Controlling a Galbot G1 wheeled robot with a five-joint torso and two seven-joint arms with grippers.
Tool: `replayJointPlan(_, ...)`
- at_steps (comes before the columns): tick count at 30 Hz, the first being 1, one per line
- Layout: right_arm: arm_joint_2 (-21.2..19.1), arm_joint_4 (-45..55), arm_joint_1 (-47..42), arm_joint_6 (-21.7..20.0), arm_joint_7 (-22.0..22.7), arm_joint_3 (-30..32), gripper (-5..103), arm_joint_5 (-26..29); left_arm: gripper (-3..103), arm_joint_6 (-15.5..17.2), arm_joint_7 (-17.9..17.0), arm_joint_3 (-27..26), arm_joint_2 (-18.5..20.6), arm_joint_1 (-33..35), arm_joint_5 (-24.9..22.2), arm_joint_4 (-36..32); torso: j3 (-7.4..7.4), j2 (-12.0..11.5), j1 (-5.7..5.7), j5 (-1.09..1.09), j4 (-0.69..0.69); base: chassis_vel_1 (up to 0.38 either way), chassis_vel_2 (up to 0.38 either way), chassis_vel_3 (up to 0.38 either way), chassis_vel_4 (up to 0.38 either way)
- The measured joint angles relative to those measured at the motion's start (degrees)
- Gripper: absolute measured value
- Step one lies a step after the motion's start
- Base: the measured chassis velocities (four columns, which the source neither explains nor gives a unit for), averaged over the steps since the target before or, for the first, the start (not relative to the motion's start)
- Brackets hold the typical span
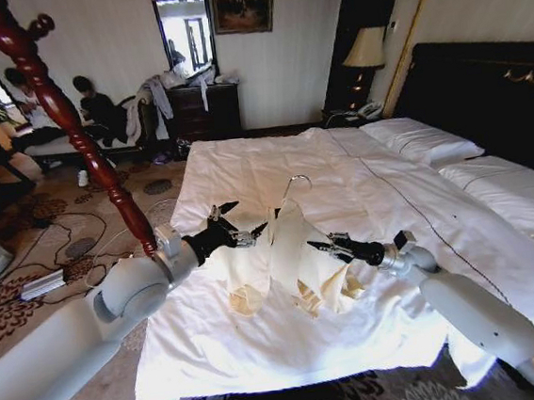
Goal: Pick up the clothes from the bed and hang them on the clothes hanger.
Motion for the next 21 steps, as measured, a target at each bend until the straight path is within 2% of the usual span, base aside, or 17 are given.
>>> replayJointPlan(12,-0.91,4.08,-1.12,-0.24,0.79,-0.27,19,0.23,98,-0.18,0.73,5.52,-2.42,-2.69,1.79,3.14,0.00,0.00,0.00,0.00,-0.02,0.000,0.000,0.000,0.000)
replayJointPlan(21,-0.36,3.07,-1.44,-0.20,0.65,-0.73,19,-1.25,98,-0.46,2.31,6.66,-2.01,-4.30,1.52,2.30,0.00,0.00,0.00,0.00,-0.01,0.000,0.000,0.000,0.000)
